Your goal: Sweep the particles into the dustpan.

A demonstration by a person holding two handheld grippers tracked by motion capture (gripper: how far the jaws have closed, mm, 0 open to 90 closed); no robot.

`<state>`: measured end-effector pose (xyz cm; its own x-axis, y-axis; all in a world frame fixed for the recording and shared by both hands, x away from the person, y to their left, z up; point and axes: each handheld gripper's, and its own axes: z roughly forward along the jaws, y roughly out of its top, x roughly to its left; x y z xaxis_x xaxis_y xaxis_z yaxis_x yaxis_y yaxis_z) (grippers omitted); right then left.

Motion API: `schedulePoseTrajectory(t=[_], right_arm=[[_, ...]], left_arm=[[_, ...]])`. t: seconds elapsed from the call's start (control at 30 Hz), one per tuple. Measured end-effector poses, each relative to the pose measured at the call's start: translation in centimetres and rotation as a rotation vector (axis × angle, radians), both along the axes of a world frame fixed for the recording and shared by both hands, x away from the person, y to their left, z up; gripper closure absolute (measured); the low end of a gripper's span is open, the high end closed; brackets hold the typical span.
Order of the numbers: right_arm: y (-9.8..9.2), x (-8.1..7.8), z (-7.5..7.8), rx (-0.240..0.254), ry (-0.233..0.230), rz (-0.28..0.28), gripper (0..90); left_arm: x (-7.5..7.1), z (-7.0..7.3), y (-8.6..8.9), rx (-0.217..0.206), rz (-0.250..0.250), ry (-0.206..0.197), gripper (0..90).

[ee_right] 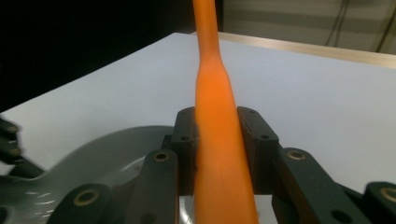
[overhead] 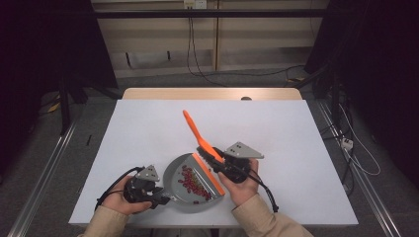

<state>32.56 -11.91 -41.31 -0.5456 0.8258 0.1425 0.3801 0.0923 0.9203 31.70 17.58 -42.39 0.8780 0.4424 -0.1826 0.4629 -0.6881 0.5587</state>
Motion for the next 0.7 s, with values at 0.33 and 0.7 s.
schedulePoseTrajectory(t=[0.33, 0.7], right_arm=[[-2.3, 1.8, -2.5, -0.140, 0.003, -0.076, 70.4], [1.9, -1.5, -3.3, -0.095, -0.007, 0.009, 69.7]], left_arm=[[0.0, 0.1, 0.3, -0.003, -0.004, 0.007, 62.8], [0.0, 0.1, 0.1, 0.013, -0.007, 0.010, 62.8]])
